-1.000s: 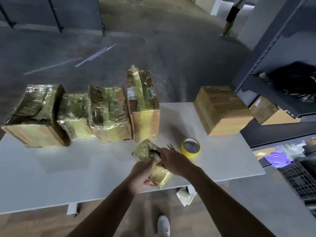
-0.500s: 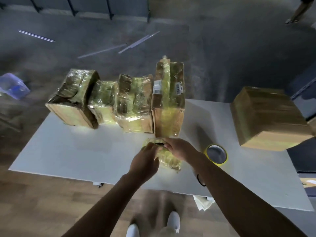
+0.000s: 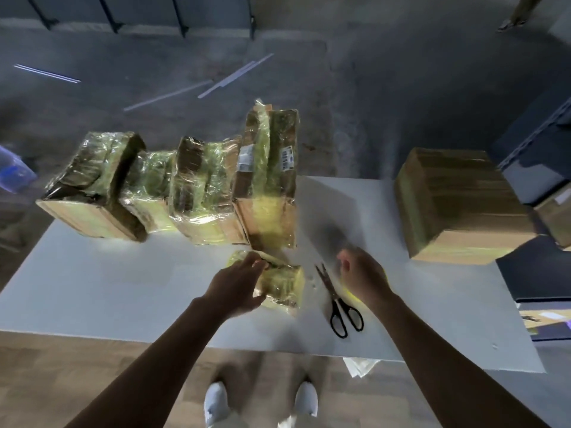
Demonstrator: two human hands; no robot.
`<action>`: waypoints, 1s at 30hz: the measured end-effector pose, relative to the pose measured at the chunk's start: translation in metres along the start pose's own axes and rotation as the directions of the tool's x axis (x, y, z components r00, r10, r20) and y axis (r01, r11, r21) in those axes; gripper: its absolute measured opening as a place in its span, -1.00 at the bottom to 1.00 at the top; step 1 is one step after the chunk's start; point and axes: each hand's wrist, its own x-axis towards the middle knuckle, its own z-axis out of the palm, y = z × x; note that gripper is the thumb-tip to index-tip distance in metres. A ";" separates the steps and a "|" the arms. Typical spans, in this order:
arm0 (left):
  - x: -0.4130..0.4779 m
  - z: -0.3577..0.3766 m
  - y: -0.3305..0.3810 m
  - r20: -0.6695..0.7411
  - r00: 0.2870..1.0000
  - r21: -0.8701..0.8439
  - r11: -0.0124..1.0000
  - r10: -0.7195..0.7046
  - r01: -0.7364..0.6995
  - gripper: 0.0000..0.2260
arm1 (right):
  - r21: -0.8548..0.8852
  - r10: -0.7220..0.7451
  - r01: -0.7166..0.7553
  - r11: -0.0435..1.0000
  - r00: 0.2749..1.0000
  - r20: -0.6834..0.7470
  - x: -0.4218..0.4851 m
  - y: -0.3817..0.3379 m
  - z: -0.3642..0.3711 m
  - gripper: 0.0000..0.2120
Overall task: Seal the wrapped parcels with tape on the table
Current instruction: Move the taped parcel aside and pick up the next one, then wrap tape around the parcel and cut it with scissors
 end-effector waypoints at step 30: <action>-0.025 -0.018 -0.022 -0.164 0.985 -0.244 0.965 0.060 -0.100 -0.63 | 0.443 0.368 -0.335 0.832 0.930 0.011 -0.032 -0.023 -0.004 -0.87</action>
